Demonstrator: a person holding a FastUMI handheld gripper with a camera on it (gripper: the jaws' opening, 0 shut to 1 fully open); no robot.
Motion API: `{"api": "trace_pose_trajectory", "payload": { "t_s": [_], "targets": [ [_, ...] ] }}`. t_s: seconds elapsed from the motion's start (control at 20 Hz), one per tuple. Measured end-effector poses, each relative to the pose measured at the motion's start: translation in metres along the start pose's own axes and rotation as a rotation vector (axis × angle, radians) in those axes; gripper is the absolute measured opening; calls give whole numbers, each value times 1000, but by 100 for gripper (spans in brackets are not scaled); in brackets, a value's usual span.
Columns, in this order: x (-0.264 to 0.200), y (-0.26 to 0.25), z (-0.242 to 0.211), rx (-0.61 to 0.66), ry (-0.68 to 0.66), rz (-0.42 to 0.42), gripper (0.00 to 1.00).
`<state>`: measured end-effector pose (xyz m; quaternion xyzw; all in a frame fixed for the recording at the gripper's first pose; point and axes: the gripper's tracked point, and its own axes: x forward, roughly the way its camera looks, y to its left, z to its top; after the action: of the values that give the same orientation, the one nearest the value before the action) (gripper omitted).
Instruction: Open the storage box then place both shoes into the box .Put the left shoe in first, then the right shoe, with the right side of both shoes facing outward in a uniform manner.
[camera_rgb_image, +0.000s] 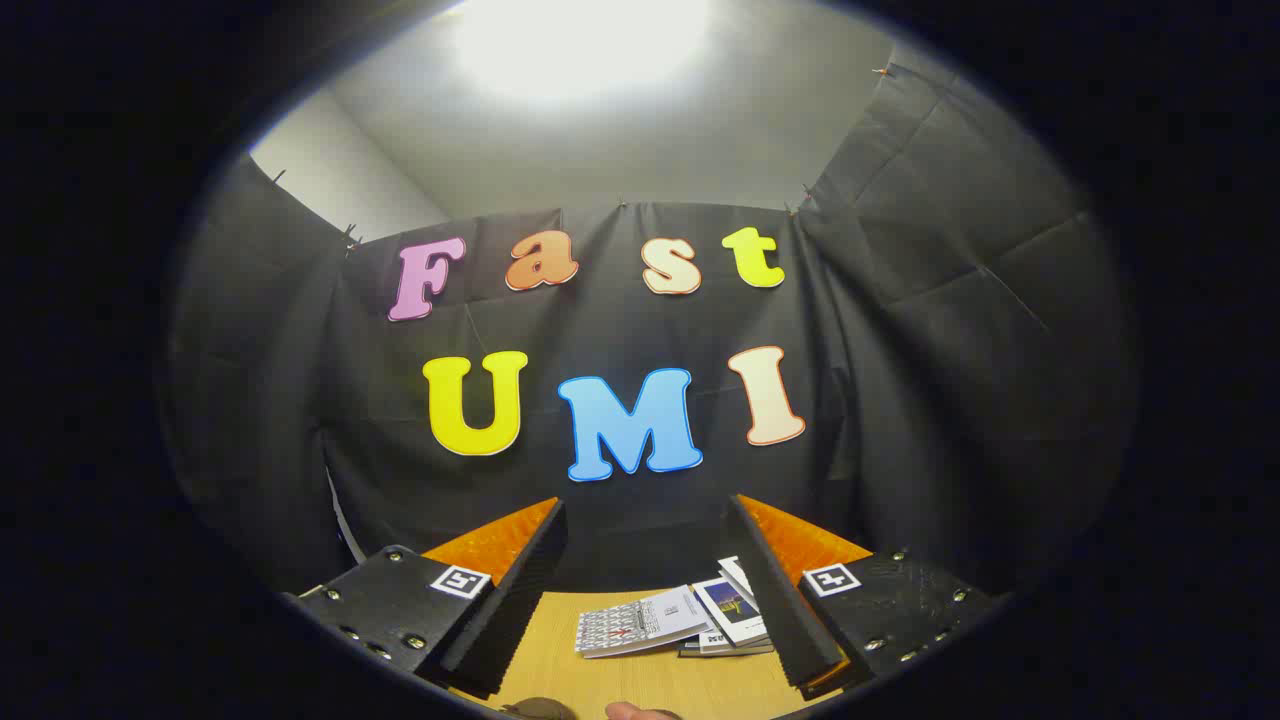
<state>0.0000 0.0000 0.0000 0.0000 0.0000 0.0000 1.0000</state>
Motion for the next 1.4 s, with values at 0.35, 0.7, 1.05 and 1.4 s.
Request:
{"api": "trace_pose_trajectory", "payload": {
  "t_s": [0.35, 0.7, 1.05, 1.4],
  "targets": [
    [23, -11, 9, -51, -9, -24, 98],
    [20, -20, -2, -60, 29, -78, 98],
    [19, -29, -21, -19, 105, -185, 98],
    [-1, -16, -47, 71, 190, -239, 98]
  ]
}}
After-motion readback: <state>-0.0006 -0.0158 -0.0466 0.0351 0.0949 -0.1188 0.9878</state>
